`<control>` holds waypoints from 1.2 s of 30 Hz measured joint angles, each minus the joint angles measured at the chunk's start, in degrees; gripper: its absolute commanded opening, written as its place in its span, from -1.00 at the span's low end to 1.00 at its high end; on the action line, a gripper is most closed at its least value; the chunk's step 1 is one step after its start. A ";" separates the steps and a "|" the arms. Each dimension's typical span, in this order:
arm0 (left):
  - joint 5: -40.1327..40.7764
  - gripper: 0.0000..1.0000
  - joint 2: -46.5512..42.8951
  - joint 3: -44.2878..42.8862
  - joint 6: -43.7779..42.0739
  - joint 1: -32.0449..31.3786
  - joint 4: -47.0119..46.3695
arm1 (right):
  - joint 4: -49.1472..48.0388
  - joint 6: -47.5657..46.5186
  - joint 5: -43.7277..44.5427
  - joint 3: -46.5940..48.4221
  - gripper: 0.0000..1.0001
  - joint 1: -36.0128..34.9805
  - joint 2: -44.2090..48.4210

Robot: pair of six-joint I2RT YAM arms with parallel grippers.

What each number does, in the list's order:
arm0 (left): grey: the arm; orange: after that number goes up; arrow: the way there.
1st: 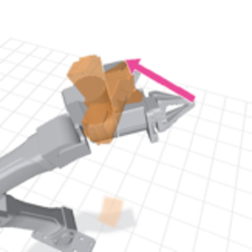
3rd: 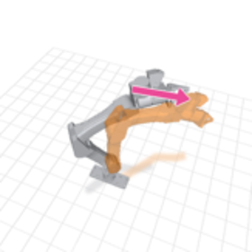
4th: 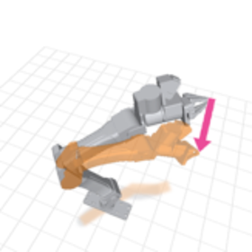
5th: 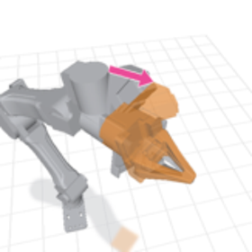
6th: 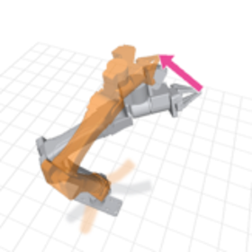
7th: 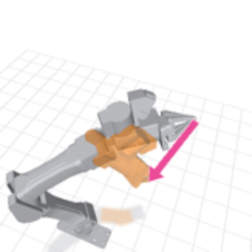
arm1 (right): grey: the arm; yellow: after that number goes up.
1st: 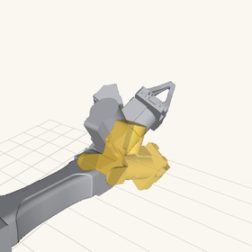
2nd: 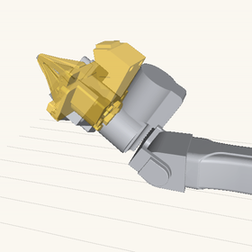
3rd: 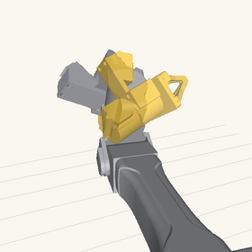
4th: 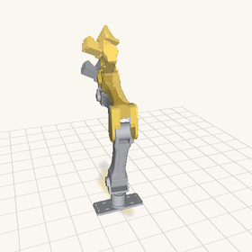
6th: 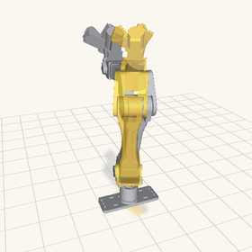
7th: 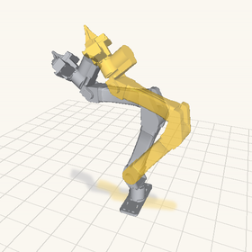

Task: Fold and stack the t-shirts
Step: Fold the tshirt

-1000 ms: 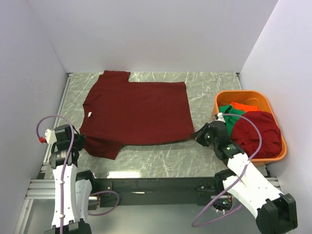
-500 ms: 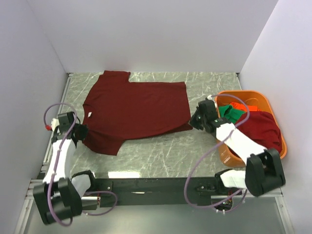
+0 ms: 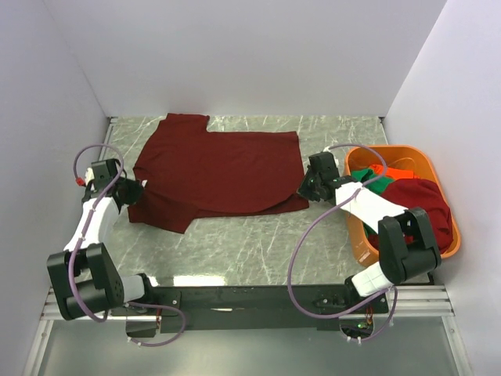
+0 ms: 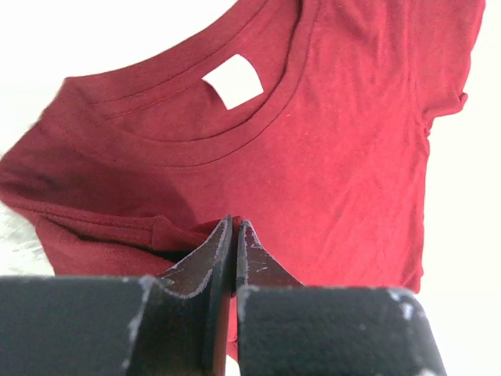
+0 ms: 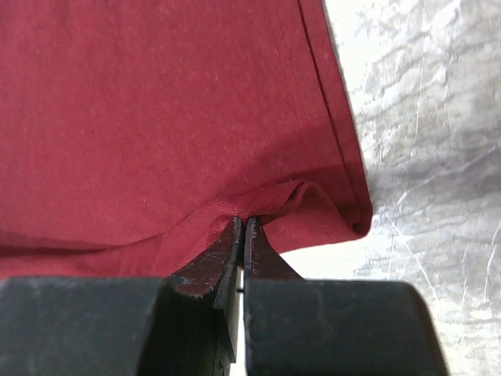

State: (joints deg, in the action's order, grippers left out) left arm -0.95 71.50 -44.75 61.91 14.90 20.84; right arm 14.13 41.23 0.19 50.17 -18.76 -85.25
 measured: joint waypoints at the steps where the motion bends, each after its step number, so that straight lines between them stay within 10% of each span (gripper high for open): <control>1: -0.37 -0.84 0.57 -0.55 -0.22 0.00 -0.17 | -0.04 -0.17 0.15 0.26 -1.00 0.00 -0.22; 36: -3.67 -0.85 8.70 -8.63 -2.32 0.00 -1.66 | -4.83 0.07 1.73 0.46 -1.00 3.04 -3.85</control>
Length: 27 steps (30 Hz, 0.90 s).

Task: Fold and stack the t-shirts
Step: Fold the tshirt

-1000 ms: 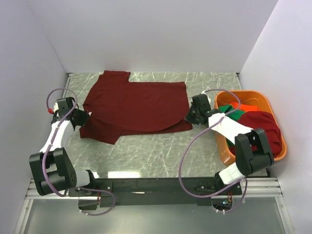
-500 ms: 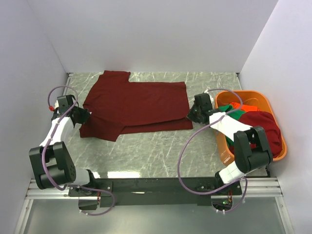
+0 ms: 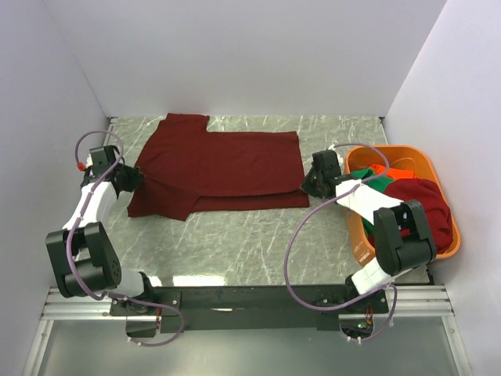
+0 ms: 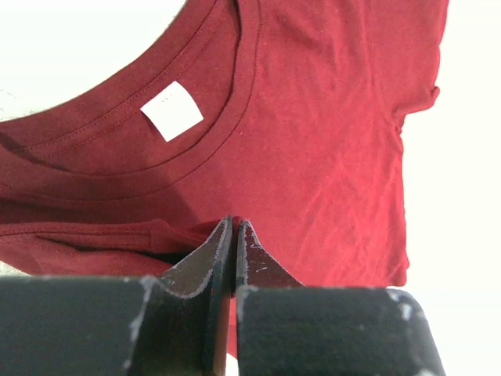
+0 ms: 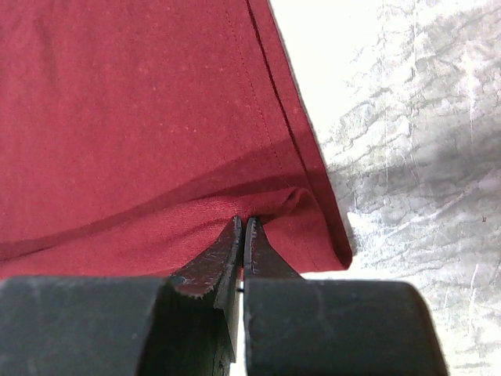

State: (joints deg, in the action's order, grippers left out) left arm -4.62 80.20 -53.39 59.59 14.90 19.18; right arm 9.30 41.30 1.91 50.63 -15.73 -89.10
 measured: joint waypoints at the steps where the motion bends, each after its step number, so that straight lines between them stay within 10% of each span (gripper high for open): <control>1: -0.09 -0.85 0.28 -0.04 0.00 0.00 -0.09 | -0.09 0.00 0.00 0.00 -1.00 0.02 -0.02; 27: -0.50 -0.83 4.76 -1.60 -0.24 0.00 -0.87 | -2.03 0.00 -1.31 0.81 -1.00 1.29 -3.96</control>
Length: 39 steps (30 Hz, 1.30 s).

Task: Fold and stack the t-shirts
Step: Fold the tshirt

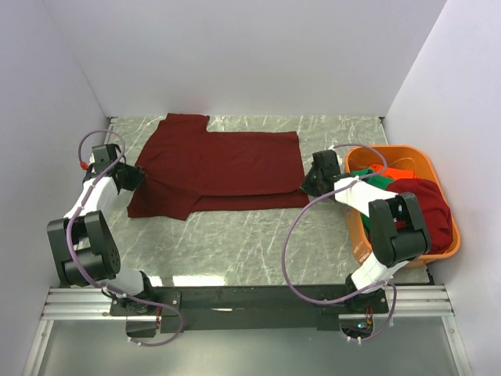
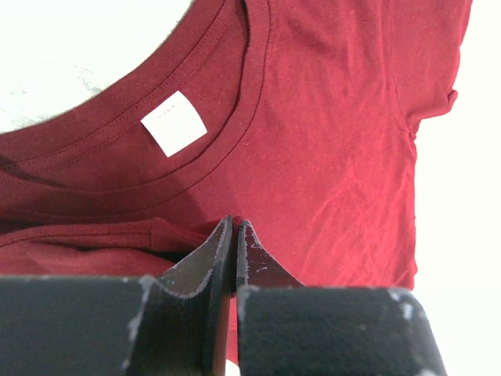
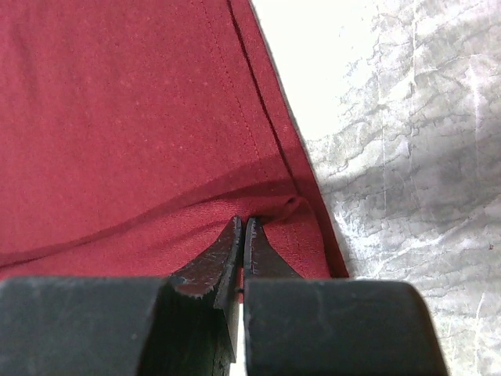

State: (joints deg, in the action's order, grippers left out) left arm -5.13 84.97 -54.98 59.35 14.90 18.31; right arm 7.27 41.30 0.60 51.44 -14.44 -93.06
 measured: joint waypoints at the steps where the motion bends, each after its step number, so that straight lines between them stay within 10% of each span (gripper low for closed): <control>1: 0.00 -0.82 0.07 -0.13 -0.02 0.00 -0.04 | -0.04 0.00 -0.09 0.00 -1.00 0.09 -0.04; 9: -0.46 -0.76 0.98 -1.36 -0.22 0.00 -0.17 | -0.52 0.00 -0.70 0.00 -0.94 0.57 -0.09; 19: -3.58 -0.33 5.03 -3.58 -1.53 0.00 -2.01 | 0.48 0.17 -0.61 1.31 0.17 0.96 -0.11; 24: -4.72 0.23 5.95 -5.22 -2.62 0.00 -3.52 | 1.40 -0.50 0.22 5.01 0.19 0.92 -0.09; 39: 3.76 0.05 -9.33 7.10 -1.68 -2.58 2.05 | 4.46 -3.85 4.57 3.21 0.03 -10.84 1.97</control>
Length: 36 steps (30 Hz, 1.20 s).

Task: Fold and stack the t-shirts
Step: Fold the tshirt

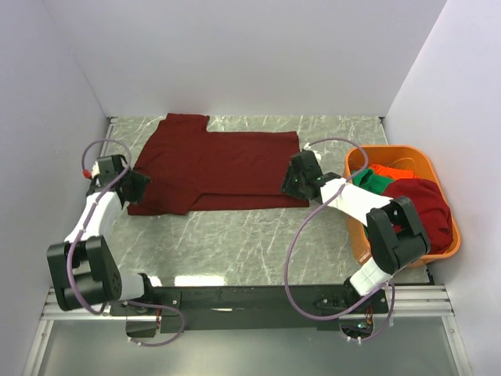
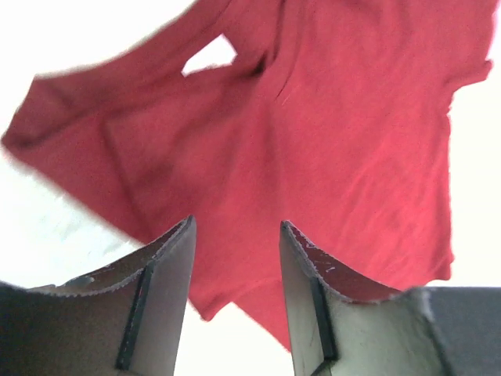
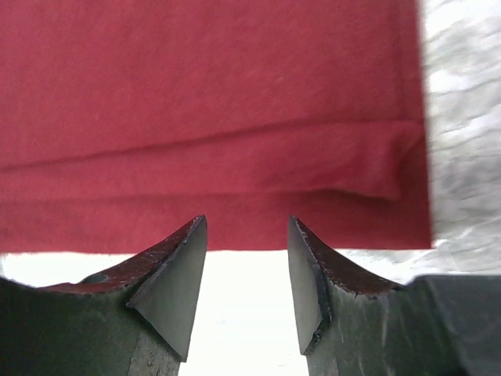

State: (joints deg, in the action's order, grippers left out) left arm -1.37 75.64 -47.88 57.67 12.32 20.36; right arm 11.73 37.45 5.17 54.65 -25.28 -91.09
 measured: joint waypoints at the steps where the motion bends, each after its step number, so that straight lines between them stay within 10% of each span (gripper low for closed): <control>1: 0.85 0.06 -0.98 0.83 0.37 -0.85 0.72 | -0.02 -0.15 0.00 0.00 0.02 -0.72 0.00; 22: 9.73 0.24 2.03 7.39 6.08 -8.11 1.70 | -4.90 1.05 -8.79 11.96 0.15 -17.00 -10.51; 36: 8.04 0.21 -2.93 3.15 2.43 -0.31 4.92 | -22.75 18.49 -16.02 18.47 0.11 -26.99 -24.52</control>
State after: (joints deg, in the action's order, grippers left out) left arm 6.68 72.71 -44.73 60.10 12.01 25.28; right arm -11.03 55.94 -10.85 73.12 -52.27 -115.61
